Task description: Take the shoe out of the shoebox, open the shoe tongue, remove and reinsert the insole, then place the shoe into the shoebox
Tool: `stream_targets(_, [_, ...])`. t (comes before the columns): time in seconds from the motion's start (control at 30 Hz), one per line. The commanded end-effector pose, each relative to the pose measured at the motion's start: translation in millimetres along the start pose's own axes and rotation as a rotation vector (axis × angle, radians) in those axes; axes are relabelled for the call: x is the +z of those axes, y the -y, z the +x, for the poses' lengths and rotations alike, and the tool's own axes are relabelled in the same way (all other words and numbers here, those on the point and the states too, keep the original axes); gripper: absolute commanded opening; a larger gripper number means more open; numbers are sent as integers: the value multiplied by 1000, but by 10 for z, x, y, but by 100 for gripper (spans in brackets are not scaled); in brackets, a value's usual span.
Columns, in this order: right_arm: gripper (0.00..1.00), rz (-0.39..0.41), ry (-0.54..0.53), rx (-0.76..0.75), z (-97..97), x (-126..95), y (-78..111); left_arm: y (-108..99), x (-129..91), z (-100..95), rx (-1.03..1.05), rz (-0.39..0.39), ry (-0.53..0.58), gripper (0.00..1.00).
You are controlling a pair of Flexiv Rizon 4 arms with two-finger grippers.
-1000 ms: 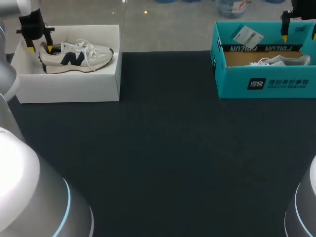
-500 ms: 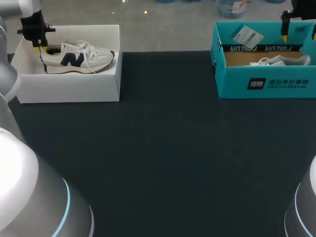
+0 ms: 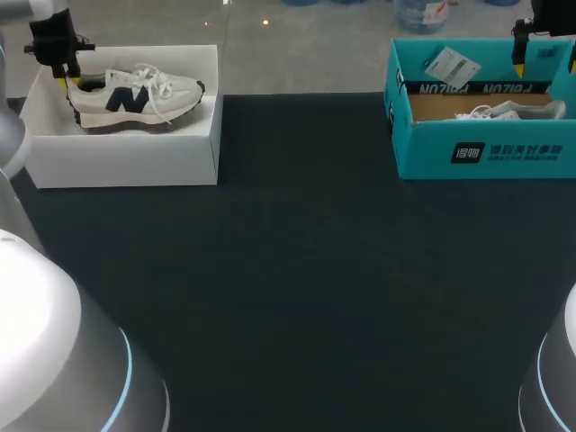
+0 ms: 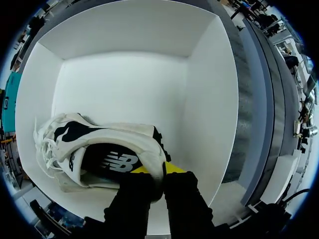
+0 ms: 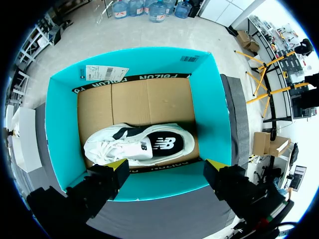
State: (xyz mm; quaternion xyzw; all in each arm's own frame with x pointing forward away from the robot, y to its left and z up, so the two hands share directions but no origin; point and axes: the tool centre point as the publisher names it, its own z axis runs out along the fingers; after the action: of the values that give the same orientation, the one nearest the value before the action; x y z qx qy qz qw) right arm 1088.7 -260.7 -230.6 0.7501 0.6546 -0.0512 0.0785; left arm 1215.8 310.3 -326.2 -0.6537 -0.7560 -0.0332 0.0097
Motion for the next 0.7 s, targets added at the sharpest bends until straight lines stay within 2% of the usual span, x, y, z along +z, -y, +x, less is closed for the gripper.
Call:
stream_targets(0.03, [100,-2,-1,0,-2,0,10,82,-497,68,8,101,17,0])
stream_targets(0.27, [100,-2,-1,0,-2,0,10,238,-1218,105,23,49,33,0])
stream_targets(0.5, [100,-2,-1,0,-2,0,10,451,-1920,124,34,-72,66,0])
stream_targets(0.7, [100,-2,-1,0,-2,0,10,606,-2205,67,47,-169,41,0])
